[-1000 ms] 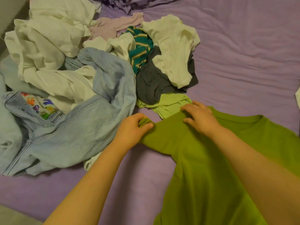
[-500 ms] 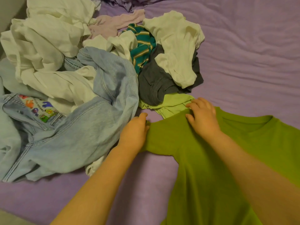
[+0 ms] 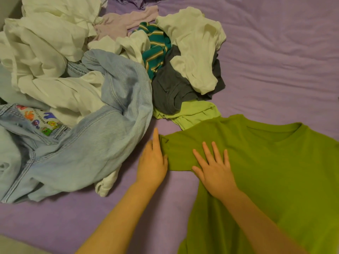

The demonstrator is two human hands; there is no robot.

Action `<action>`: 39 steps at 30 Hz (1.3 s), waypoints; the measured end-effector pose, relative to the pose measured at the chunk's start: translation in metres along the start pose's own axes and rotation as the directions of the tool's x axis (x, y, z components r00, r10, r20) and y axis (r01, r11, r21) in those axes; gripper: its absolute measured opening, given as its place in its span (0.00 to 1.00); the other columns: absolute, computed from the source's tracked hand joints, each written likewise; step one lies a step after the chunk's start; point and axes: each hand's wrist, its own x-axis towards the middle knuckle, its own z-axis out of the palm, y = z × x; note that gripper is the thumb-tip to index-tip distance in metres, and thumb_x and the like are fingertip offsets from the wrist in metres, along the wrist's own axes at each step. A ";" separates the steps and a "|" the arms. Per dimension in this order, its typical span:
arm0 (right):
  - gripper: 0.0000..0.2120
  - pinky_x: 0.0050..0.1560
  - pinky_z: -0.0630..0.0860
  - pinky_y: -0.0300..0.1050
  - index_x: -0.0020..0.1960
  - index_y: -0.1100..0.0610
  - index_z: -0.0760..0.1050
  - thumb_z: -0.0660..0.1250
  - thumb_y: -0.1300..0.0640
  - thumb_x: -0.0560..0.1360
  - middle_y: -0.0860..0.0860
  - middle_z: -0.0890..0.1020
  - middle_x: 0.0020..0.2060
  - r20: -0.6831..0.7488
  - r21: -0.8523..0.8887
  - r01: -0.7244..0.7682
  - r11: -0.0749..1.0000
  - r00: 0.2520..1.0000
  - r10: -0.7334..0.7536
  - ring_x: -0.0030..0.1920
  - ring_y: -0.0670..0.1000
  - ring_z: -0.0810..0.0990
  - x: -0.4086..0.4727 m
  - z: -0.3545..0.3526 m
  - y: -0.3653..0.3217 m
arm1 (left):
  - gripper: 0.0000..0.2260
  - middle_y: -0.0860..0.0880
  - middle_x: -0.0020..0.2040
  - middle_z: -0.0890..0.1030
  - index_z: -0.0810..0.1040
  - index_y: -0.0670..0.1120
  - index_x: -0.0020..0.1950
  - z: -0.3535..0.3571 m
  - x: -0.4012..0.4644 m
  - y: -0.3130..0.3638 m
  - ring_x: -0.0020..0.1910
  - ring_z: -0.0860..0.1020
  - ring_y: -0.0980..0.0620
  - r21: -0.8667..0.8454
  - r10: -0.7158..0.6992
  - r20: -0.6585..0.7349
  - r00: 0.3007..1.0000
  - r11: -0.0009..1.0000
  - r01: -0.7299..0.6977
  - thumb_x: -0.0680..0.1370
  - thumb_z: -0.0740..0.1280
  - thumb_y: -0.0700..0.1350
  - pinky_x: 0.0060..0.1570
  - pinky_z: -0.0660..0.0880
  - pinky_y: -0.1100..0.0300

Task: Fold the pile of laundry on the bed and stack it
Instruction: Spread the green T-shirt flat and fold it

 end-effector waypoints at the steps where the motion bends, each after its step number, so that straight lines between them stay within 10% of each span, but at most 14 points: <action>1: 0.28 0.63 0.67 0.69 0.68 0.49 0.72 0.48 0.39 0.75 0.56 0.71 0.69 0.023 -0.022 -0.005 1.000 1.000 0.005 0.70 0.63 0.67 0.001 0.000 0.001 | 0.39 0.43 0.68 0.68 0.40 0.47 0.78 0.001 -0.002 -0.001 0.63 0.70 0.43 -0.004 -0.023 -0.006 1.000 1.000 0.023 0.78 0.65 0.43 0.57 0.70 0.52; 7: 0.28 0.71 0.50 0.66 0.76 0.44 0.54 0.47 0.37 0.79 0.57 0.53 0.77 0.054 -0.039 -0.019 0.999 0.998 0.021 0.76 0.63 0.48 0.008 0.010 0.000 | 0.36 0.41 0.66 0.72 0.45 0.44 0.78 0.002 -0.008 -0.007 0.62 0.72 0.41 0.011 -0.176 -0.028 0.984 0.984 0.177 0.78 0.65 0.43 0.58 0.70 0.50; 13: 0.28 0.72 0.43 0.63 0.76 0.45 0.54 0.51 0.38 0.79 0.55 0.50 0.77 0.010 -0.004 0.002 1.000 1.000 -0.002 0.77 0.61 0.42 0.013 0.008 -0.002 | 0.28 0.43 0.68 0.68 0.58 0.44 0.76 -0.009 -0.017 -0.001 0.64 0.67 0.52 -0.299 0.052 -0.108 0.993 0.951 -0.083 0.77 0.60 0.33 0.57 0.60 0.71; 17: 0.30 0.69 0.55 0.67 0.73 0.48 0.64 0.46 0.38 0.77 0.58 0.62 0.74 -0.056 0.006 0.040 0.999 0.998 -0.039 0.74 0.65 0.56 0.012 -0.001 -0.006 | 0.30 0.45 0.50 0.68 0.52 0.55 0.77 -0.024 -0.010 -0.001 0.41 0.71 0.44 -0.167 0.213 -0.170 0.962 0.956 -0.242 0.80 0.60 0.37 0.42 0.74 0.50; 21: 0.31 0.70 0.52 0.68 0.75 0.46 0.59 0.50 0.34 0.76 0.58 0.58 0.76 -0.058 0.018 0.006 1.000 0.998 -0.005 0.75 0.64 0.52 0.019 0.008 -0.009 | 0.31 0.46 0.48 0.67 0.58 0.60 0.76 -0.028 -0.001 -0.010 0.34 0.70 0.44 0.125 0.228 -0.152 0.962 0.970 -0.210 0.78 0.63 0.38 0.27 0.69 0.53; 24: 0.37 0.71 0.41 0.67 0.77 0.43 0.44 0.45 0.28 0.73 0.56 0.45 0.77 0.008 -0.066 -0.022 0.998 1.000 0.022 0.76 0.61 0.39 0.031 0.021 -0.009 | 0.12 0.49 0.48 0.74 0.71 0.56 0.61 -0.024 0.003 -0.011 0.43 0.76 0.40 0.166 0.178 -0.142 0.974 0.974 -0.153 0.79 0.64 0.50 0.36 0.74 0.49; 26: 0.38 0.71 0.39 0.66 0.77 0.43 0.42 0.44 0.27 0.72 0.55 0.43 0.77 0.016 -0.092 -0.013 0.996 1.000 0.015 0.76 0.60 0.37 0.033 0.021 -0.007 | 0.19 0.41 0.57 0.77 0.76 0.48 0.61 -0.017 0.002 -0.004 0.46 0.78 0.38 0.398 0.298 -0.115 0.948 0.888 -0.231 0.71 0.71 0.39 0.38 0.76 0.50; 33: 0.33 0.65 0.63 0.70 0.72 0.51 0.67 0.44 0.35 0.76 0.61 0.68 0.71 -0.049 0.024 -0.122 0.992 0.991 0.123 0.71 0.66 0.64 -0.042 0.024 0.025 | 0.23 0.38 0.63 0.77 0.82 0.46 0.58 0.033 -0.044 0.032 0.61 0.77 0.38 0.409 0.541 0.091 0.836 0.745 -0.527 0.64 0.77 0.42 0.56 0.76 0.42; 37: 0.32 0.64 0.63 0.71 0.72 0.50 0.66 0.45 0.35 0.76 0.61 0.67 0.71 0.035 -0.023 -0.192 0.981 0.981 0.192 0.71 0.66 0.64 -0.095 0.047 0.040 | 0.20 0.47 0.71 0.72 0.78 0.56 0.64 0.067 -0.080 0.045 0.70 0.69 0.43 0.467 0.483 0.289 0.826 0.683 -0.562 0.72 0.70 0.56 0.65 0.67 0.39; 39: 0.31 0.64 0.62 0.71 0.73 0.49 0.64 0.47 0.35 0.75 0.60 0.66 0.71 0.050 -0.035 -0.206 0.978 0.977 0.207 0.71 0.65 0.64 -0.111 0.054 0.044 | 0.24 0.46 0.78 0.55 0.63 0.56 0.75 0.085 -0.090 0.040 0.77 0.52 0.41 0.448 0.420 0.404 0.813 0.684 -0.576 0.79 0.60 0.57 0.71 0.48 0.35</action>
